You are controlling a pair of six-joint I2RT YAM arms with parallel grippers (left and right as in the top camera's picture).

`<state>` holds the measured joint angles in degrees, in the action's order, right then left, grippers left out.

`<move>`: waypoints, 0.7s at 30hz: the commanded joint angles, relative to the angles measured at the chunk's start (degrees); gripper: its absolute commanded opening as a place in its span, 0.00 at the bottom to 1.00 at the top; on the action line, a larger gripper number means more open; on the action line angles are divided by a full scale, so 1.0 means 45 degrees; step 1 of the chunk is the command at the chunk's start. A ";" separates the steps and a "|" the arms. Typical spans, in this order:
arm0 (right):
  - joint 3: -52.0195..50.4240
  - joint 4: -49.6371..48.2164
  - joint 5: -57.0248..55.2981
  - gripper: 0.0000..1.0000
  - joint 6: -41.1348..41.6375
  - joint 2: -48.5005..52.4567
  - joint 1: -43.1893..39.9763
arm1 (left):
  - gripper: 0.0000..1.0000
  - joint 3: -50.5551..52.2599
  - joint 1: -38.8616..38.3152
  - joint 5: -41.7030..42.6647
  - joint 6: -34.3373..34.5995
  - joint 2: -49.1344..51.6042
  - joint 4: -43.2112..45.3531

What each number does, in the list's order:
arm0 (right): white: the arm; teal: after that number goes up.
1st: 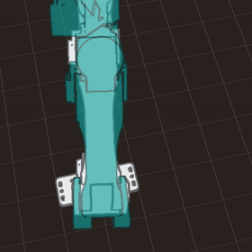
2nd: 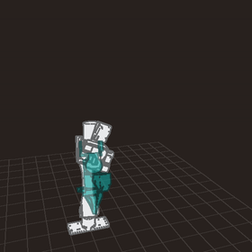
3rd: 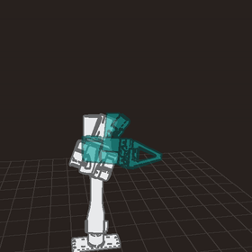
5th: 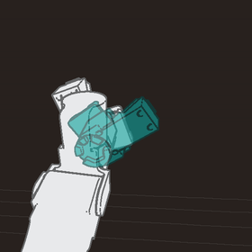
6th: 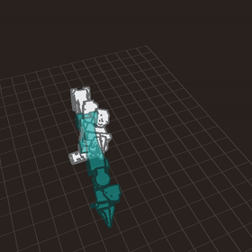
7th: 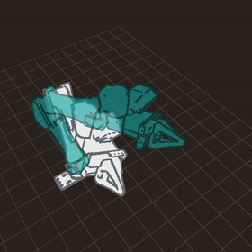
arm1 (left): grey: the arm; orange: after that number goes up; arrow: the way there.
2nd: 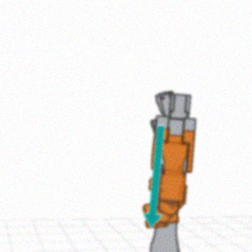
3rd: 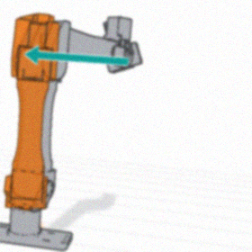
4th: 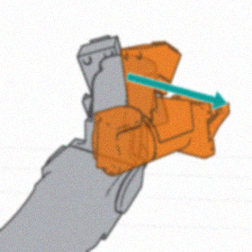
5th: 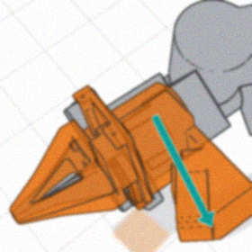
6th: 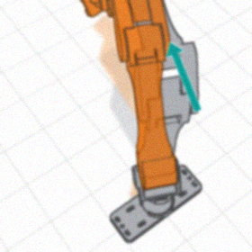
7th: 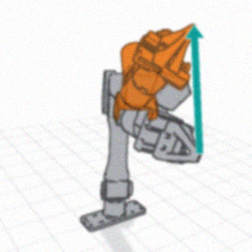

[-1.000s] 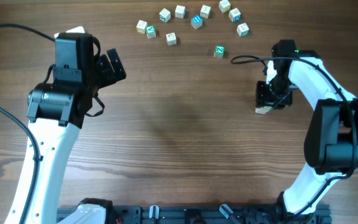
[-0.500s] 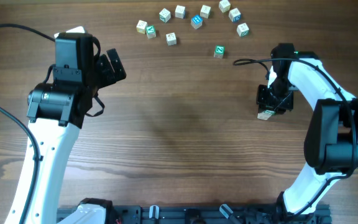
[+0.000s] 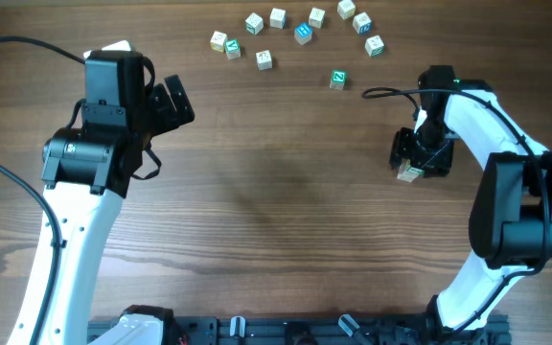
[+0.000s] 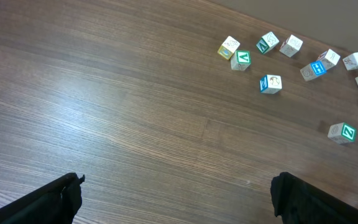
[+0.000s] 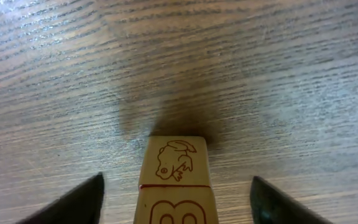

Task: Form a tower

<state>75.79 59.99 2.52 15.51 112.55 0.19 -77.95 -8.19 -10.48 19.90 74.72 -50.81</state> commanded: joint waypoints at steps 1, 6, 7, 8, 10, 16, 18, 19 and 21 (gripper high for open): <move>-0.0102 0.0019 -0.0180 0.93 0.0034 0.0112 -0.0019 | 1.00 0.0039 0.0068 -0.0117 0.0155 -0.0005 0.0019; -0.0034 0.0330 -0.0131 0.99 0.0277 0.0102 -0.0019 | 1.00 0.0039 0.0073 -0.0117 0.0155 -0.0005 0.0019; 0.0102 0.0447 -0.0131 1.00 0.0325 0.0083 -0.0019 | 1.00 0.0039 0.0068 -0.0117 0.0155 -0.0005 0.0019; 0.0253 0.0607 -0.0131 1.00 0.0379 0.0049 -0.0019 | 1.00 0.0039 0.0068 -0.0117 0.0155 -0.0005 0.0019; 0.0602 0.1161 -0.0136 1.00 0.0481 -0.0204 -0.0019 | 1.00 0.0039 0.0068 -0.0117 0.0155 -0.0005 0.0019; 0.0709 0.1603 -0.0126 1.00 0.0471 -0.1297 -0.0019 | 1.00 0.0039 0.0068 -0.0117 0.0160 -0.0005 0.0019; 0.0709 0.1681 -0.0136 0.99 0.0452 -0.1375 -0.0019 | 1.00 0.0039 0.0068 -0.0117 0.0155 -0.0005 0.0019; 0.0709 0.1676 -0.0136 0.99 0.0457 -0.1370 -0.0019 | 1.00 0.0039 0.0068 -0.0117 0.0155 -0.0005 0.0019; 0.0709 0.1647 -0.0131 0.93 0.0457 -0.1370 -0.0019 | 1.00 0.0039 0.0068 -0.0117 0.0155 -0.0005 0.0019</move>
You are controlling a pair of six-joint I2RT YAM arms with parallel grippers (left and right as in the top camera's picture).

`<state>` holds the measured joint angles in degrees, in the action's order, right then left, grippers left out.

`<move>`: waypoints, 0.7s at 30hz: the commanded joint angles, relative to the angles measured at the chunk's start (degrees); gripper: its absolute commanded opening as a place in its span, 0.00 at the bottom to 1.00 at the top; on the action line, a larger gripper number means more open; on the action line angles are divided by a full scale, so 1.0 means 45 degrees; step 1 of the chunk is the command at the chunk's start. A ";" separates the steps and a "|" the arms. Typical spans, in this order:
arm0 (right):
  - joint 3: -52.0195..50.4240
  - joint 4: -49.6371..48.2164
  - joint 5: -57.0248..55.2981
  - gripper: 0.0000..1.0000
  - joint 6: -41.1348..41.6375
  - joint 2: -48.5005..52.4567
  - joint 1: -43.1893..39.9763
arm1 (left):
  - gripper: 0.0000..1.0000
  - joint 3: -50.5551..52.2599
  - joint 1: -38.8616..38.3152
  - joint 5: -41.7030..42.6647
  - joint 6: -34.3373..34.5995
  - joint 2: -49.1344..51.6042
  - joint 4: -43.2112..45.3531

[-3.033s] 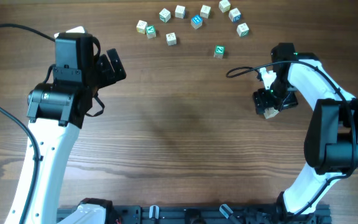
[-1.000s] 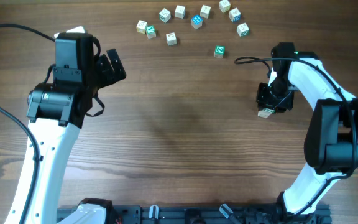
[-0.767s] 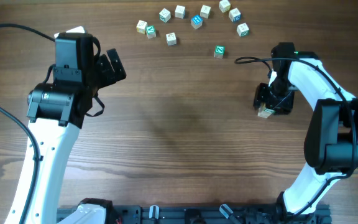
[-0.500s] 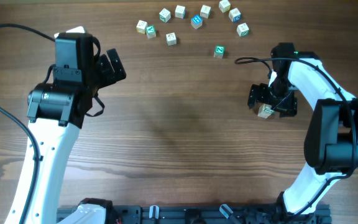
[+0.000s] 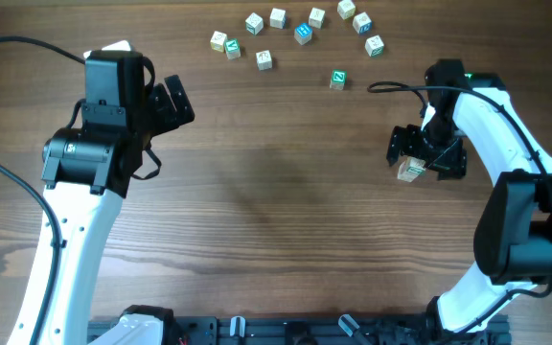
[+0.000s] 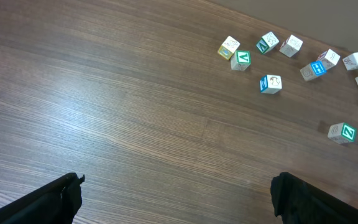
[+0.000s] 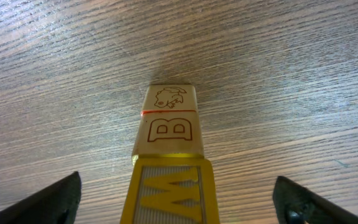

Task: Form a tower

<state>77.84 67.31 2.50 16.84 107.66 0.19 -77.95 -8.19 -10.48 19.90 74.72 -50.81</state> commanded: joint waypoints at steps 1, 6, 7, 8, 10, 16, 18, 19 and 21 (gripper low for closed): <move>0.0248 0.0024 -0.0131 0.90 0.0146 -0.0282 -0.0019 | 1.00 0.0039 0.0068 -0.0117 0.0155 -0.0005 0.0019; 0.0248 -0.0010 -0.0131 0.76 0.0102 -0.0282 -0.0019 | 1.00 0.0039 0.0068 -0.0117 0.0155 -0.0005 0.0019; 0.0248 -0.0049 -0.0131 0.73 0.0102 -0.0282 -0.0019 | 1.00 0.0039 0.0068 -0.0117 0.0155 -0.0005 0.0019; 0.0248 -0.0112 -0.0131 0.70 0.0102 -0.0282 -0.0019 | 1.00 0.0039 0.0068 -0.0117 0.0155 -0.0005 0.0019; 0.0248 -0.0185 -0.0131 0.67 0.0073 -0.0282 -0.0019 | 1.00 0.0039 0.0068 -0.0117 0.0155 -0.0005 0.0019; -0.0253 -0.1088 -0.0287 0.73 -0.0078 -0.0257 -0.0010 | 1.00 0.0039 0.0068 -0.0117 0.0155 -0.0005 0.0019; -0.0408 -0.1331 -0.0374 0.70 -0.0121 -0.0253 -0.0010 | 1.00 0.0039 0.0068 -0.0117 0.0155 -0.0005 0.0019; -0.0413 -0.1336 -0.0369 0.68 -0.0121 -0.0253 -0.0010 | 1.00 0.0039 0.0068 -0.0117 0.0155 -0.0005 0.0019; -0.0413 -0.1268 -0.0369 0.64 -0.0170 -0.0253 -0.0010 | 1.00 0.0039 0.0068 -0.0117 0.0155 -0.0005 0.0019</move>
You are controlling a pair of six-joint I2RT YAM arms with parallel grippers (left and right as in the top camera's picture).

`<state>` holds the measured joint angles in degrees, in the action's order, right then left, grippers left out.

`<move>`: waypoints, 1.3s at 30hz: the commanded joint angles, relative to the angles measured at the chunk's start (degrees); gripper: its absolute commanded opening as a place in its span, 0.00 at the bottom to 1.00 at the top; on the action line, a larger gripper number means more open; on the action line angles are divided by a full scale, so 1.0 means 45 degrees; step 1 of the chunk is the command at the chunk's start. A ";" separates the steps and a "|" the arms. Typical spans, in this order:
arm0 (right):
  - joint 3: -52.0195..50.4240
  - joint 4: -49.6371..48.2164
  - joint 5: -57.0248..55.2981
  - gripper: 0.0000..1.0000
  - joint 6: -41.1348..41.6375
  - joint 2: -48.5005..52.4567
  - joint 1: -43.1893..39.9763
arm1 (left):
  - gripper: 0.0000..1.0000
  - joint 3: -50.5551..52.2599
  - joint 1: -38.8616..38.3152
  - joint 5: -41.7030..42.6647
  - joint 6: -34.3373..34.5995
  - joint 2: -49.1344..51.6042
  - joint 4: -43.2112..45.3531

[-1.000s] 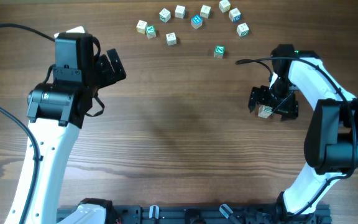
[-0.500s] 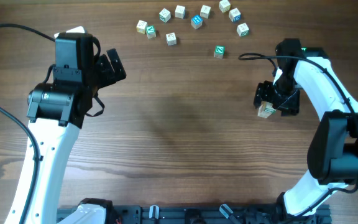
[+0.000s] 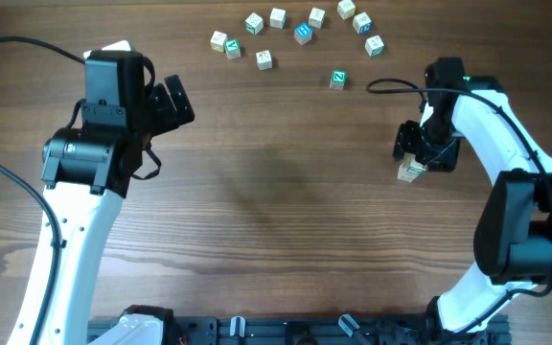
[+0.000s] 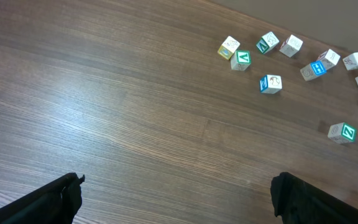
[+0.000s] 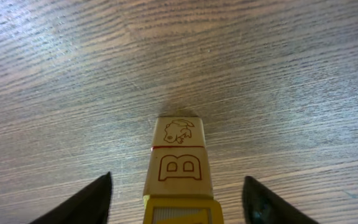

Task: Form a tower

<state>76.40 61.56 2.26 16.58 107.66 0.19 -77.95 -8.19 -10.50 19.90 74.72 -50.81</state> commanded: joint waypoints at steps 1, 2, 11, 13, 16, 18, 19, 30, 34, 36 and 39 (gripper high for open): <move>-0.0092 0.0049 -0.0316 0.62 -0.0223 -0.0253 -0.0010 | 1.00 0.0039 0.0068 -0.0112 0.0155 -0.0005 0.0019; -0.0092 0.0102 -0.0316 0.61 -0.0316 -0.0253 -0.0010 | 1.00 0.0039 0.0068 -0.0112 0.0155 -0.0005 0.0019; -0.0092 0.0155 -0.0311 0.40 -0.0311 -0.0253 -0.0010 | 1.00 0.0039 0.0068 -0.0112 0.0155 -0.0005 0.0019; -0.0092 0.0155 -0.0311 0.38 -0.0306 -0.0253 -0.0010 | 1.00 0.0039 0.0068 -0.0112 0.0155 -0.0005 0.0019; -0.0092 0.0155 -0.0311 0.36 -0.0306 -0.0253 -0.0010 | 1.00 0.0039 0.0068 -0.0112 0.0155 -0.0005 0.0019; -0.0092 0.0151 -0.0311 0.34 -0.0306 -0.0253 -0.0010 | 1.00 0.0039 0.0068 -0.0112 0.0155 -0.0005 0.0019; -0.0092 0.0146 -0.0311 0.34 -0.0301 -0.0253 -0.0010 | 1.00 0.0039 0.0068 -0.0112 0.0155 -0.0005 0.0019; -0.0092 0.0131 -0.0223 0.68 -0.0296 -0.0253 -0.0010 | 1.00 0.0039 0.0068 -0.0112 0.0155 -0.0005 0.0019; -0.0092 -0.0214 -0.0316 0.72 -0.0350 -0.0102 -0.0010 | 1.00 0.0039 0.0068 -0.0112 0.0155 -0.0005 0.0019; -0.0092 -0.0209 -0.0316 0.73 -0.0355 0.0321 -0.0010 | 1.00 0.0039 0.0068 -0.0112 0.0155 -0.0005 0.0019; -0.0092 -0.0199 -0.0209 0.70 -0.0340 0.0981 0.0005 | 1.00 0.0039 0.0068 -0.0112 0.0155 -0.0005 0.0019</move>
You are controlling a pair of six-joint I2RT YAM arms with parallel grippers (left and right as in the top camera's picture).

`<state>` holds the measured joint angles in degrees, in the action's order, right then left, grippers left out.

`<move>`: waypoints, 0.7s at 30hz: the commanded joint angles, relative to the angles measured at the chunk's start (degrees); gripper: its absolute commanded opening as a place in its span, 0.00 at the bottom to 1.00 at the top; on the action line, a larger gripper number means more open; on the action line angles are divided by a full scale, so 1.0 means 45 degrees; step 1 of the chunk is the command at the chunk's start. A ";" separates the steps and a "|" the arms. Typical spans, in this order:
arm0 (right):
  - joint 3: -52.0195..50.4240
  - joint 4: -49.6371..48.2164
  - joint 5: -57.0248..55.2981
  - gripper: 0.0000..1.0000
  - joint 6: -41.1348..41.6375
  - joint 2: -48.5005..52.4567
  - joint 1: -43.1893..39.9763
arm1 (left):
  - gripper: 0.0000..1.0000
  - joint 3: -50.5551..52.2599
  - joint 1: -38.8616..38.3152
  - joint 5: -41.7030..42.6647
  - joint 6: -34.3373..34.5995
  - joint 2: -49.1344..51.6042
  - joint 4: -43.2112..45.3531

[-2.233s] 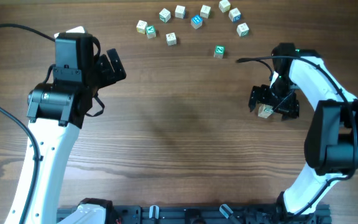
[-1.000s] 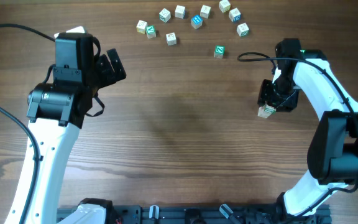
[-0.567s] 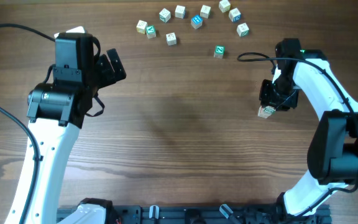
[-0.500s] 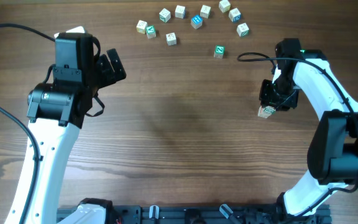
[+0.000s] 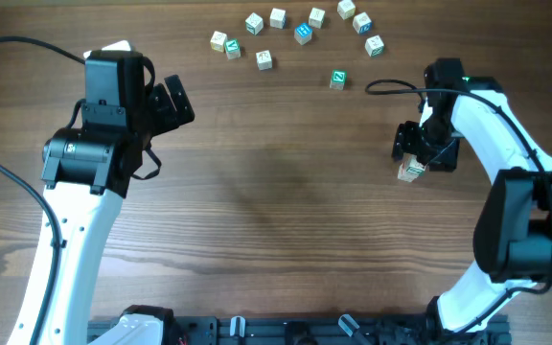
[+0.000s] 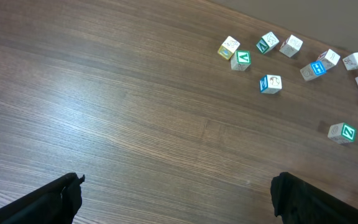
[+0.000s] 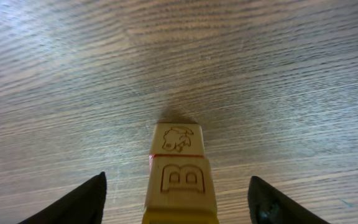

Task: Form a tower

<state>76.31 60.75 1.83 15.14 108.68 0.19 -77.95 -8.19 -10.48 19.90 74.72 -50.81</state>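
A short stack of wooden blocks (image 5: 410,171) stands on the table at the right. In the right wrist view its frog picture and letter B (image 7: 176,168) face the camera, and a yellow block's edge (image 7: 179,218) shows at the bottom. My right gripper (image 5: 425,151) is open around the stack, and its dark fingers (image 7: 82,199) stand apart from the blocks on both sides. My left gripper (image 6: 176,199) hangs open over bare wood at the far left, holding nothing.
Several loose letter blocks (image 5: 302,33) lie in an arc at the table's back edge, with a green Z block (image 5: 338,80) nearest the stack. The left wrist view shows the same group (image 6: 270,83) at its upper right. The wooden table (image 5: 276,220) fills the rest.
The right gripper has shifted slightly at the stack; less of the yellow block shows at the bottom of its wrist view. The left arm and the loose blocks have not moved.
At the oldest moment my right gripper stood open close around the frog and B blocks. At the second moment its fingers were much wider apart, and a yellow W block showed nearest the camera. At the third its fingers were closer in, still open, as now.
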 commanded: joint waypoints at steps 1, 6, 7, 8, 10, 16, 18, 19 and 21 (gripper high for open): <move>-0.0073 -0.0024 -0.0078 0.68 -0.0024 0.0937 0.0044 | 1.00 0.0039 0.0068 -0.0117 0.0155 -0.0005 0.0019; -0.0073 -0.0131 -0.0083 0.68 0.0024 0.1001 0.0452 | 1.00 0.0039 0.0068 -0.0117 0.0155 -0.0005 0.0019; -0.0073 -0.0189 -0.0121 0.68 0.0049 0.1001 0.0471 | 1.00 0.0039 0.0068 -0.0117 0.0155 -0.0005 0.0019; -0.0073 -0.0272 -0.0126 0.68 0.0121 0.1044 0.0471 | 1.00 0.0039 0.0068 -0.0117 0.0155 -0.0005 0.0019; -0.0073 -0.0369 -0.0126 0.68 0.0151 0.1180 0.0457 | 1.00 0.0039 0.0068 -0.0117 0.0155 -0.0005 0.0019; -0.0073 -0.0413 -0.0131 0.63 0.0083 0.1477 0.0442 | 1.00 0.0039 0.0068 -0.0117 0.0155 -0.0005 0.0019; -0.0073 -0.0413 -0.0136 0.59 0.0058 0.1477 0.0442 | 1.00 0.0039 0.0068 -0.0117 0.0155 -0.0005 0.0019; -0.0073 -0.0413 -0.0136 0.56 0.0063 0.1477 0.0442 | 1.00 0.0039 0.0068 -0.0117 0.0155 -0.0005 0.0019; -0.0073 -0.0393 -0.0131 0.53 0.0058 0.1477 0.0442 | 1.00 0.0039 0.0068 -0.0117 0.0155 -0.0005 0.0019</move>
<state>76.31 59.31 1.37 15.18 113.80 2.15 -77.95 -8.19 -10.48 19.90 74.72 -50.81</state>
